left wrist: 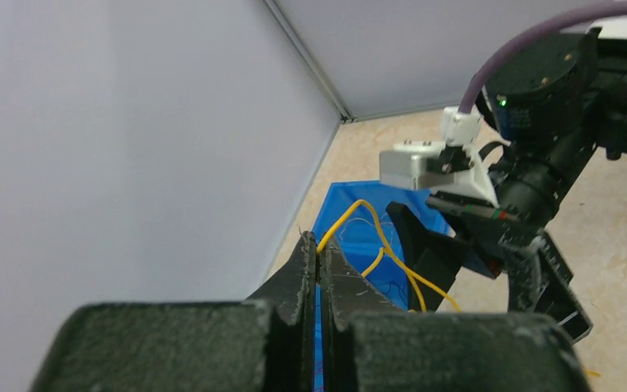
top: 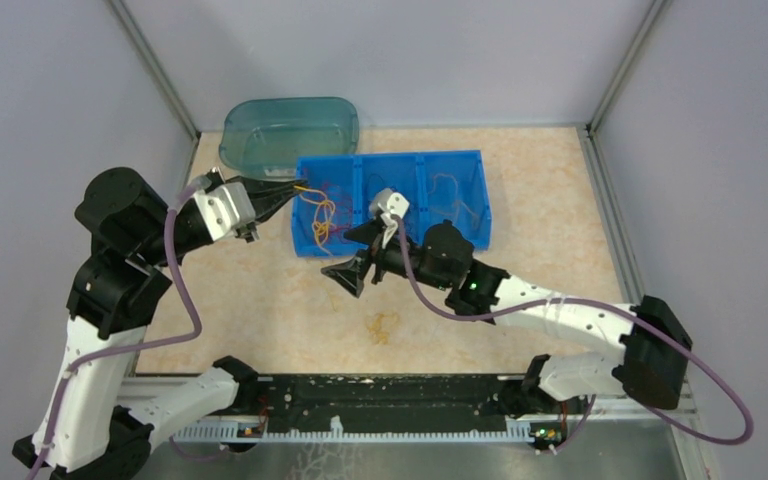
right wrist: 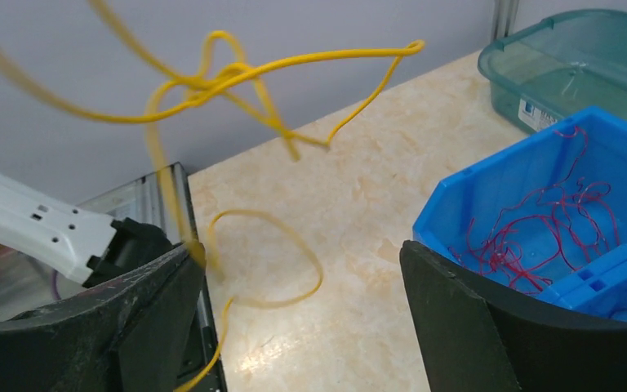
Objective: Untangle the cables
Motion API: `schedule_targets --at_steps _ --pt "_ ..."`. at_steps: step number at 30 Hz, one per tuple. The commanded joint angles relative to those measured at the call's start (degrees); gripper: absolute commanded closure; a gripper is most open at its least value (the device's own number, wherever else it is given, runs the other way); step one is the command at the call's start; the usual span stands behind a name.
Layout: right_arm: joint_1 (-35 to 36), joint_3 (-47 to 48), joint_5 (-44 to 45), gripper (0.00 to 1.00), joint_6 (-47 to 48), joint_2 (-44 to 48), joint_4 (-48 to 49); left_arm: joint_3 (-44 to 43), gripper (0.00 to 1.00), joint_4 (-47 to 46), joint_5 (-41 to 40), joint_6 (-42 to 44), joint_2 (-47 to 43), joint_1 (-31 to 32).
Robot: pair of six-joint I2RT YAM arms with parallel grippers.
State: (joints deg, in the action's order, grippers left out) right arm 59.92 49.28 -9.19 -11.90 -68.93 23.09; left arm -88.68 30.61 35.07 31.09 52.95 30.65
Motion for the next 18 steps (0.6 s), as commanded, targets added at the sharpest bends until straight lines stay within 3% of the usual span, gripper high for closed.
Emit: schedule_targets --at_steps 1,3,5,6,9,18 --pt "0.4 4.3 0.2 0.12 1.3 -4.4 7.8 -0.1 1.0 -0.4 0.8 -1.0 -0.9 0.3" --pt "0.4 3.9 -0.3 0.17 1.0 -5.3 10.6 0.3 1.0 -0.4 0.1 -0.6 -1.1 0.2" --pt "0.4 3.6 -0.7 0.29 0.4 -5.5 11.9 0.9 1.0 -0.4 -0.7 -0.1 -1.4 0.2" --pt "0.4 3.3 -0.8 0.42 0.6 -5.4 12.0 1.2 1.0 -0.4 -1.2 0.3 -1.6 0.2" --pt "0.4 2.4 1.8 0.97 1.4 -3.5 9.4 1.7 1.0 -0.6 -3.8 1.5 -1.7 0.2" --pt "-2.2 -5.1 8.8 1.0 3.2 10.9 1.0 5.4 1.0 -2.0 -15.8 8.1 -3.5 0.2"
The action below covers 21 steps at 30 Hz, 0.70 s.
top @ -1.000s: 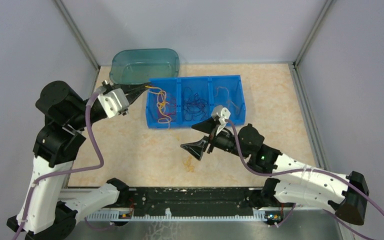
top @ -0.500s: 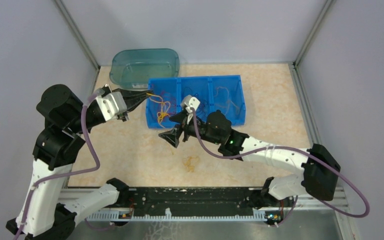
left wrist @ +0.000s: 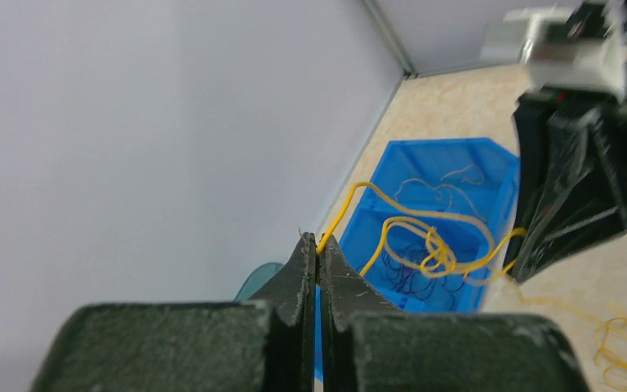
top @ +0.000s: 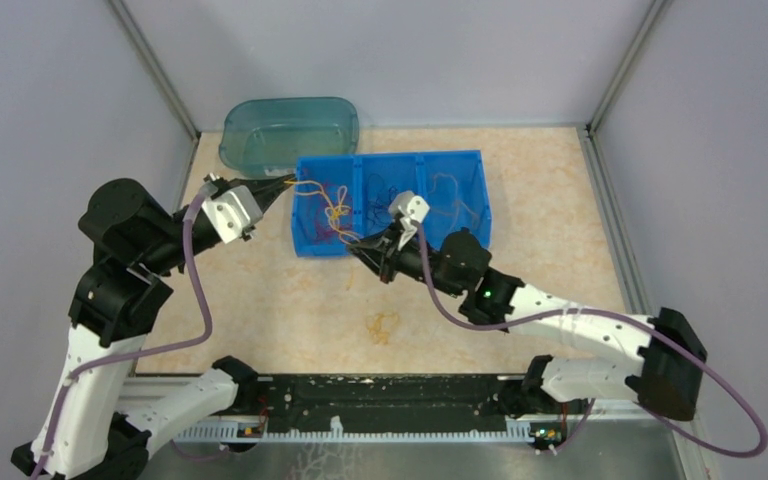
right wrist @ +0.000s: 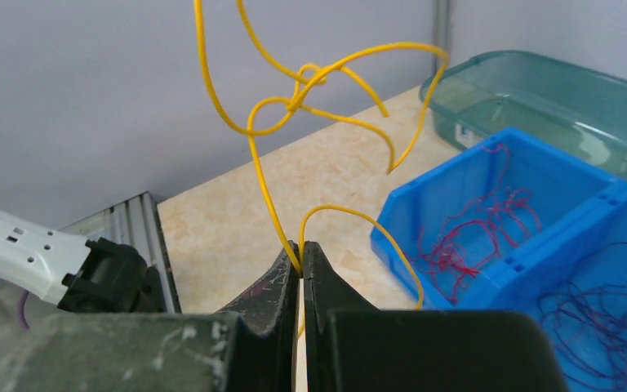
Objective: Untangle the cables
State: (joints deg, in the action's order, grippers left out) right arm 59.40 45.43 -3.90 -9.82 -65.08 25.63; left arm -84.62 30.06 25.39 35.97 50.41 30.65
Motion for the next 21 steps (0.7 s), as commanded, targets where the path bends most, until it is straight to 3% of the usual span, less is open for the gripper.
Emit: schedule_targets --at_steps 1,10,21 --pt "-2.4 -1.6 3.8 1.0 1.0 8.5 -2.2 1.6 1.0 -1.4 -6.2 3.4 -1.1 0.2" --pt "-7.2 -1.3 6.7 1.0 1.8 17.9 -7.9 1.9 1.0 1.5 -8.8 6.6 -1.1 0.2" --pt "-8.2 5.5 18.1 1.0 12.5 22.3 -22.4 9.2 1.0 -4.9 -23.3 19.3 -3.9 0.2"
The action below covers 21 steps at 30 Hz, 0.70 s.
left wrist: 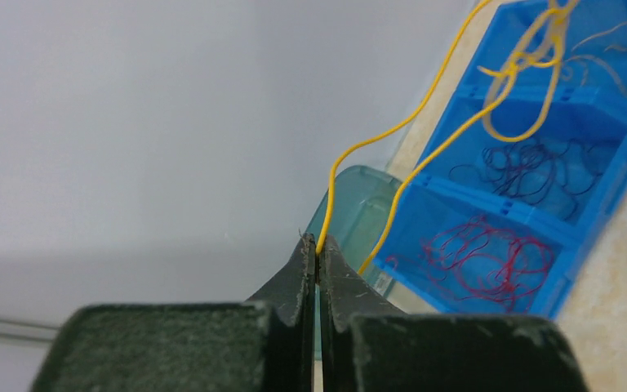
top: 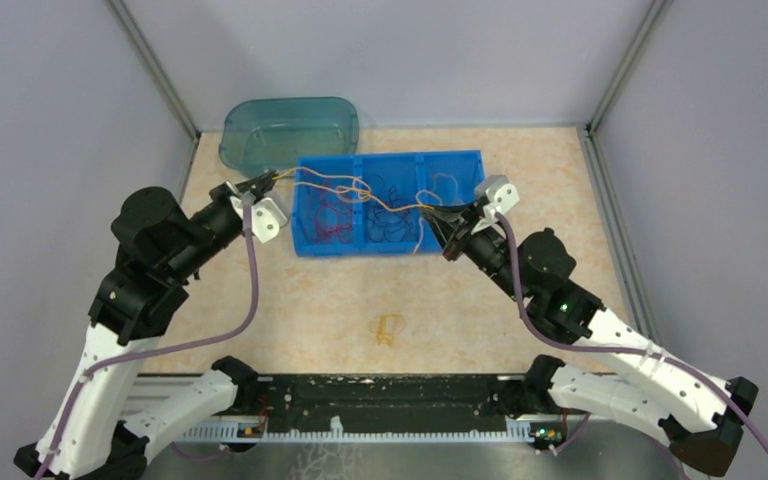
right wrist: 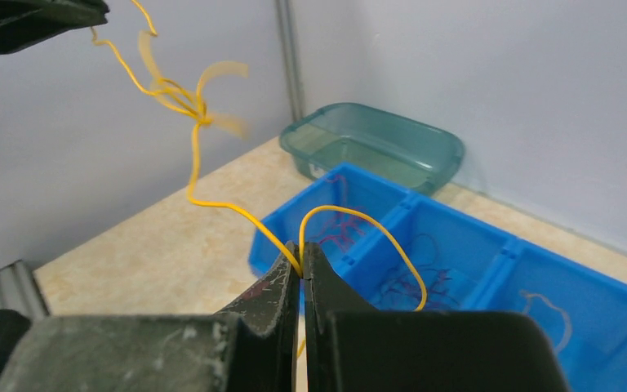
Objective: Untangle the cables
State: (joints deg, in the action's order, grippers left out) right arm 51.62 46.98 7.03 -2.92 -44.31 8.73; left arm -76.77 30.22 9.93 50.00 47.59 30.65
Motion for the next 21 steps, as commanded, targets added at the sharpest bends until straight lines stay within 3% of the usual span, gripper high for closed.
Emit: schedule_targets --at_steps 1,5,13,16,18,21 --pt "-0.5 4.1 8.9 1.0 6.4 1.7 -6.5 1.3 1.0 -5.9 -8.8 5.6 -1.1 0.2" --pt "-0.4 3.6 14.4 1.0 7.4 2.9 -8.7 1.5 1.0 -11.3 -12.3 6.8 -1.4 0.2" --pt "-3.4 4.3 25.1 1.0 4.7 3.2 -12.8 -3.1 1.0 -17.7 -19.6 -0.7 1.0 0.2" --pt "-5.9 4.2 25.3 1.0 2.7 3.6 -14.7 -4.7 1.0 -19.6 -21.3 -4.2 1.4 0.2" --pt "-6.7 4.0 24.4 1.0 1.9 3.6 -15.3 -5.9 1.0 -18.8 -19.4 -7.5 1.4 0.2" --pt "-6.9 2.7 20.0 1.0 1.2 4.4 -12.6 -8.4 0.97 -12.7 -10.0 -13.8 1.2 0.2"
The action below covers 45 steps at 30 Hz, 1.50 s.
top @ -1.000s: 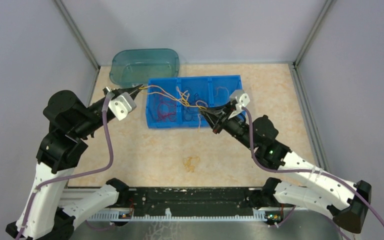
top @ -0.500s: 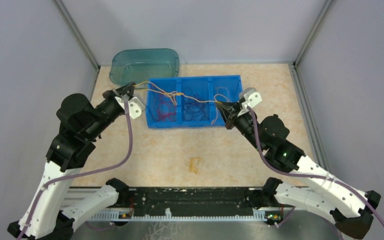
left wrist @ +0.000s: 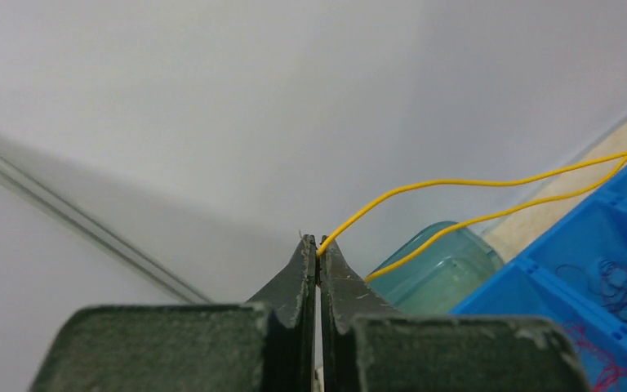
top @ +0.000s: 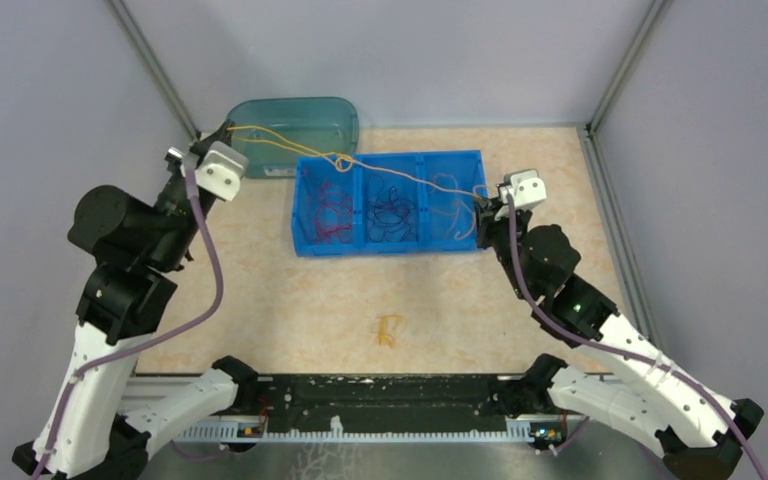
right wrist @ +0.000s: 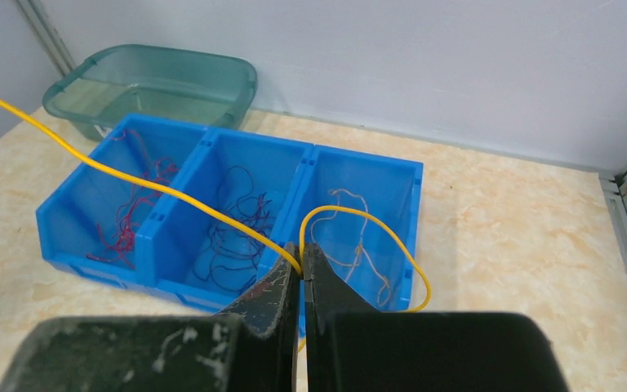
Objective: Untangle the cables
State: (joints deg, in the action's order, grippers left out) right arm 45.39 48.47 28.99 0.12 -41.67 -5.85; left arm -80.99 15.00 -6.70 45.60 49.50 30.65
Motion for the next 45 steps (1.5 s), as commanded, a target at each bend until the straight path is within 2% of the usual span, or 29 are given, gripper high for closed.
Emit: schedule_targets --at_steps 1,3,4,7,8,10,11,13,15,16,18,19,20,21,25,33,39,45 --pt "-0.6 0.7 -3.4 1.0 -2.1 2.0 3.1 -5.0 0.96 5.7 10.5 -10.6 -0.5 0.3" --pt "-0.9 1.0 -2.4 1.0 -2.9 1.7 2.7 -5.4 0.97 9.2 14.1 -11.8 -0.1 0.2" --pt "-1.4 1.7 -0.9 1.0 -3.5 1.2 1.2 -5.1 0.99 8.9 13.0 -11.4 0.1 0.2" --pt "-4.3 2.7 2.0 1.0 -6.2 0.6 -2.3 -3.2 1.0 3.4 2.7 -7.8 0.6 0.2" --pt "-5.3 2.3 0.1 1.0 -6.9 0.9 -1.9 -2.8 1.0 2.2 0.1 -6.7 0.8 0.2" --pt "-6.3 0.5 -7.0 1.0 -7.6 2.0 2.6 -2.8 0.95 4.5 4.2 -6.4 0.5 0.2" --pt "-6.4 -0.3 -10.8 1.0 -8.1 2.3 5.3 -2.7 0.89 6.4 8.0 -7.5 0.1 0.2" --pt "-6.4 -0.4 -17.0 1.0 -9.7 0.3 8.9 -2.5 0.72 11.8 19.9 -10.7 0.0 0.3" --pt "-6.3 1.6 -19.1 1.0 -11.2 -3.1 9.9 -2.7 0.54 17.3 32.4 -13.9 1.4 0.2" --pt "-6.4 2.7 -19.0 1.0 -11.8 -5.1 9.8 -2.5 0.5 18.9 36.7 -16.8 2.4 0.3" --pt "-6.4 5.7 -17.7 1.0 -12.1 -8.7 9.1 -2.4 0.38 20.0 42.1 -22.3 5.7 0.3" --pt "-6.8 6.6 -17.1 1.0 -12.2 -10.2 9.1 -3.0 0.26 21.1 43.7 -23.4 8.0 0.2" --pt "-7.8 7.5 -17.1 1.0 -12.4 -11.4 9.2 -4.1 0.09 22.7 45.1 -23.6 10.3 0.2" --pt "-9.2 8.2 -17.7 1.0 -13.1 -12.3 9.6 -5.6 0.01 24.6 45.8 -23.3 12.5 0.2" --pt "-15.4 10.3 -22.3 1.0 -14.8 -15.2 12.0 -9.8 0.0 29.2 44.1 -20.9 17.2 0.2" --pt "-24.0 13.2 -27.8 1.0 -15.6 -20.3 16.1 -5.6 0.0 28.7 38.2 -18.8 13.3 0.2" --pt "-24.8 15.9 -26.8 1.0 -11.7 -25.2 17.7 -4.9 0.0 28.6 36.1 -18.9 11.3 0.2" --pt "-24.8 13.9 -24.3 1.0 -7.8 -29.8 18.4 -4.3 0.0 31.1 33.2 -19.2 10.6 0.1"
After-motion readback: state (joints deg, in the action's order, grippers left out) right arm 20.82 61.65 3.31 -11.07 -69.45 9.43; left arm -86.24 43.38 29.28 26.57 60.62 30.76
